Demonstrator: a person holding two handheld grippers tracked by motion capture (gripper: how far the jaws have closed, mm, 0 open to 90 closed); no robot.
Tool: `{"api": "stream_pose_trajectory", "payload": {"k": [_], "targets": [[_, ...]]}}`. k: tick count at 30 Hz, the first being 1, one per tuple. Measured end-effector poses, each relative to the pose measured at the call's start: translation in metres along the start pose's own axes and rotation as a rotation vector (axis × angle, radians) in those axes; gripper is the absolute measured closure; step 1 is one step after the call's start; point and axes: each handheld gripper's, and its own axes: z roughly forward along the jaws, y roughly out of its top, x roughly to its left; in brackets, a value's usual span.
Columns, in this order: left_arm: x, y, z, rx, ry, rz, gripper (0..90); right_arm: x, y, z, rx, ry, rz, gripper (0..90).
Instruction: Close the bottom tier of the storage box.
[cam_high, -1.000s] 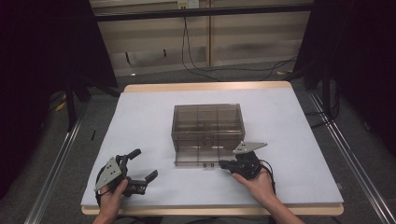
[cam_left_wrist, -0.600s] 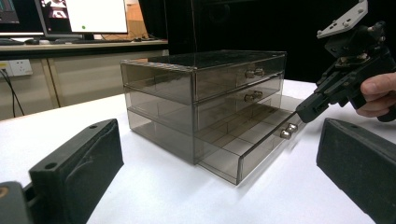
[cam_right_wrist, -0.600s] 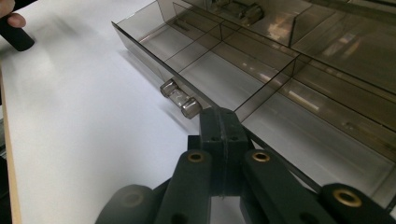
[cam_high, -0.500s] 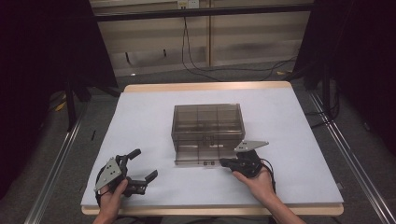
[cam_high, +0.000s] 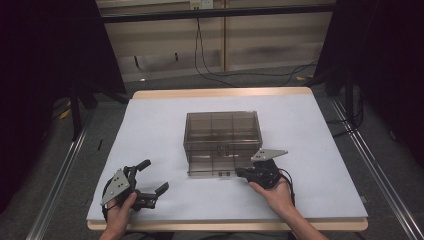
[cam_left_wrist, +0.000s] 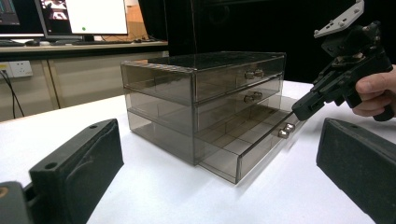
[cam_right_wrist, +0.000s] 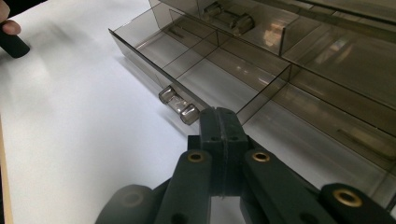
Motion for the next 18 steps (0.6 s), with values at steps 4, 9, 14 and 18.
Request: {"api": "stream_pose_trajectory", "payload": {"k": [4, 9, 14, 18], "targets": [[-0.0002, 0.0, -0.0002, -0.002, 0.005, 0.0, 0.4, 0.0003, -0.0001, 0.0007, 0.001, -0.002, -0.007, 90.0], [-0.0001, 0.0, -0.0004, -0.002, 0.005, 0.0, 0.4, -0.0002, 0.0004, 0.0016, 0.0, -0.005, -0.01, 90.0], [-0.0002, 0.0, -0.0004, -0.003, 0.005, 0.002, 0.4, -0.0006, -0.0002, 0.0027, 0.008, -0.011, -0.006, 90.0], [-0.0003, 0.0, -0.0004, -0.002, 0.005, 0.003, 0.4, -0.0005, 0.0002, 0.0033, 0.009, -0.012, -0.006, 90.0]]}}
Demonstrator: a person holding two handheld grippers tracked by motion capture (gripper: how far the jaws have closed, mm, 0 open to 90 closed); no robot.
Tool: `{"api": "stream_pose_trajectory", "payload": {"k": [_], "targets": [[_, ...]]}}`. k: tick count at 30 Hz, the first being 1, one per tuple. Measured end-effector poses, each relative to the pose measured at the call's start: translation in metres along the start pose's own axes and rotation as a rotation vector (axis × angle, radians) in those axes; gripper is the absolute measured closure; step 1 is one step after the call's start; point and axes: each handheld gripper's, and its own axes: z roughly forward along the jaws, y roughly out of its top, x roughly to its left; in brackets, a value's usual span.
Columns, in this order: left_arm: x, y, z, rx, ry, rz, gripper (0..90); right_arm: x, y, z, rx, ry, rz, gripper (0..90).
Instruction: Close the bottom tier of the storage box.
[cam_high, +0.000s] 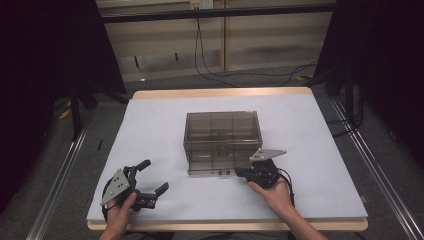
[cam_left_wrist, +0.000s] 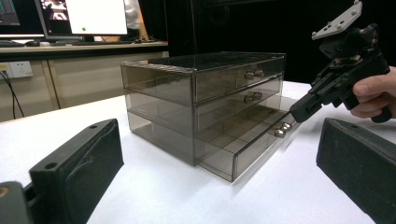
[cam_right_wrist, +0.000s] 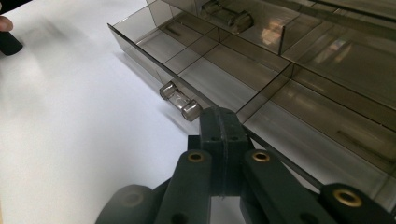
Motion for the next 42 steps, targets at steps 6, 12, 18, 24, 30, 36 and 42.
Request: {"api": "stream_pose_trajectory", "payload": {"k": [6, 12, 18, 24, 30, 36, 42], "targets": [[0.0, 0.0, 0.0, 0.0, 0.0, 0.0, 0.4, -0.0005, 0.0009, 0.0007, 0.002, -0.003, -0.006, 90.0], [0.0004, 0.0, -0.0002, 0.002, -0.001, 0.004, 0.4, -0.0012, 0.0018, 0.0014, 0.001, -0.006, -0.009, 90.0], [0.0003, 0.0, -0.0003, 0.002, 0.0, 0.003, 0.4, -0.0013, 0.0026, 0.0022, 0.001, -0.011, -0.011, 90.0], [0.0002, 0.0, 0.0, 0.0, -0.003, 0.001, 0.4, -0.0012, 0.0033, 0.0025, 0.003, -0.017, -0.014, 90.0], [0.0004, 0.0, -0.0002, 0.002, -0.002, 0.004, 0.4, -0.001, 0.0034, 0.0029, 0.002, -0.021, -0.016, 90.0], [0.0002, 0.0, 0.0, 0.0, -0.003, 0.001, 0.4, -0.0008, 0.0034, 0.0027, 0.003, -0.024, -0.013, 90.0], [0.0, 0.0001, 0.0005, 0.002, -0.003, -0.002, 0.4, -0.0016, 0.0065, 0.0039, 0.002, -0.026, -0.006, 90.0]]}}
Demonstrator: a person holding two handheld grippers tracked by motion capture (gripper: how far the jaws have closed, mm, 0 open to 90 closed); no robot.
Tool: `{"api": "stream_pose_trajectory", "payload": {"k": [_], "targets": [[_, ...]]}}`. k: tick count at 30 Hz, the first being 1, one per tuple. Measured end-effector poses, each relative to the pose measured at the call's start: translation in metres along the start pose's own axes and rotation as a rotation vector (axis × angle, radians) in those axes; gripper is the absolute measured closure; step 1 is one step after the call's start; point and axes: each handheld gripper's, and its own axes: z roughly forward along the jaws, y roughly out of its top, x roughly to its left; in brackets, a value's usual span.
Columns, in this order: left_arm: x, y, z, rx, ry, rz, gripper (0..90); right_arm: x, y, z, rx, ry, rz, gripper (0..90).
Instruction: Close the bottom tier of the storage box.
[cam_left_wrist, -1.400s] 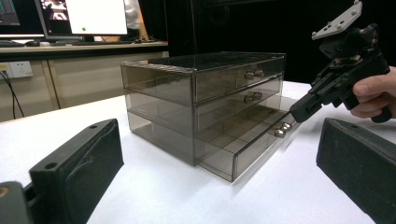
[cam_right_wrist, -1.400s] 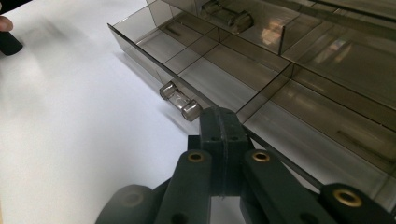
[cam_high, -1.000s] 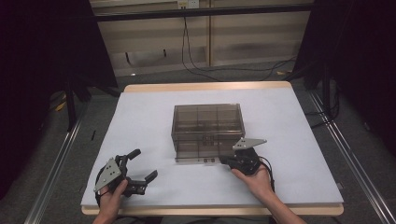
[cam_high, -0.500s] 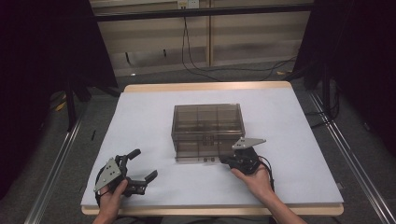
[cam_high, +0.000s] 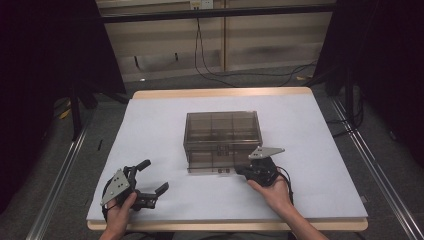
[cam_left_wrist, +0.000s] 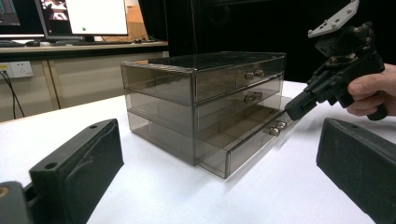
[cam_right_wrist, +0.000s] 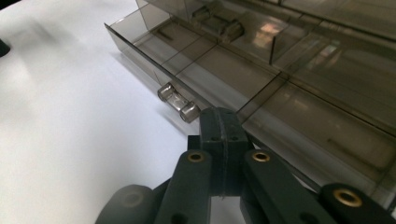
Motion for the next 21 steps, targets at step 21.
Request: {"api": "stream_pose_trajectory", "payload": {"k": [21], "targets": [[-0.0012, -0.0002, -0.0001, -0.008, 0.008, 0.0, 0.4, -0.0011, 0.0018, 0.0026, -0.007, -0.015, -0.009, 90.0]]}}
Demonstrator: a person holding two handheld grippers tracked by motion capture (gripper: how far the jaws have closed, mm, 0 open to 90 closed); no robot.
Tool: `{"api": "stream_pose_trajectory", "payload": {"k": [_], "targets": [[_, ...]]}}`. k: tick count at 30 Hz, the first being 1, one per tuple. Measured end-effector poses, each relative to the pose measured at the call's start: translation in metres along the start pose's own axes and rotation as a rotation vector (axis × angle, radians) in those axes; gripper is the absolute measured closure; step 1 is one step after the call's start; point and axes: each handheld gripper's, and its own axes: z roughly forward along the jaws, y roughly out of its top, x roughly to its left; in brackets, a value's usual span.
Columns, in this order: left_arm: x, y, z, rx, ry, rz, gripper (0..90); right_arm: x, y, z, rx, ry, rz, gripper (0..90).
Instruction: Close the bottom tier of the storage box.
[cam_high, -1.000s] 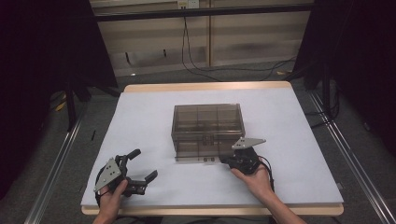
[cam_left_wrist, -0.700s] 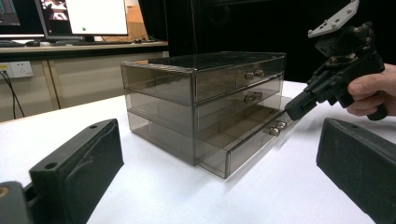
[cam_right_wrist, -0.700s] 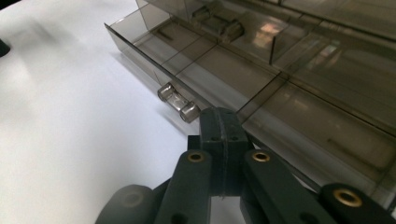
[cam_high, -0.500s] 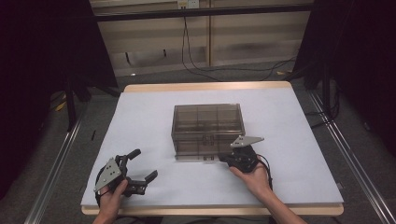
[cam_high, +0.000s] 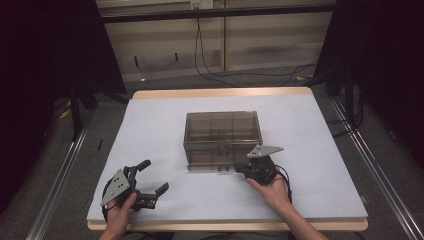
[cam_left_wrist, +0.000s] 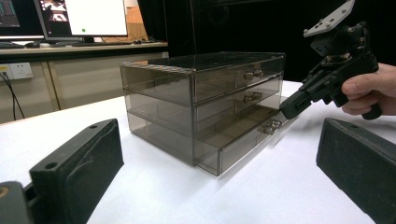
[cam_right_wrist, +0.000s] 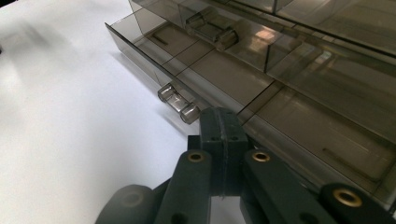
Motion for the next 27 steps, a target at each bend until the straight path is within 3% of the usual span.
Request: {"api": "stream_pose_trajectory", "payload": {"k": [6, 9, 19, 27], "targets": [[0.0006, 0.0002, -0.0003, 0.007, -0.003, 0.009, 0.4, -0.0011, 0.0008, -0.0013, 0.002, -0.012, 0.013, 90.0], [-0.0006, -0.0001, 0.0005, 0.002, -0.005, -0.012, 0.4, -0.0026, 0.0021, -0.0022, 0.006, -0.008, 0.019, 90.0], [0.0012, 0.0003, 0.0006, 0.011, -0.012, 0.0, 0.4, -0.0022, 0.0057, 0.0014, 0.026, -0.011, -0.004, 90.0], [-0.0011, -0.0002, 0.0008, 0.0, -0.006, -0.012, 0.4, -0.0029, 0.0047, 0.005, 0.008, -0.002, -0.004, 90.0]]}}
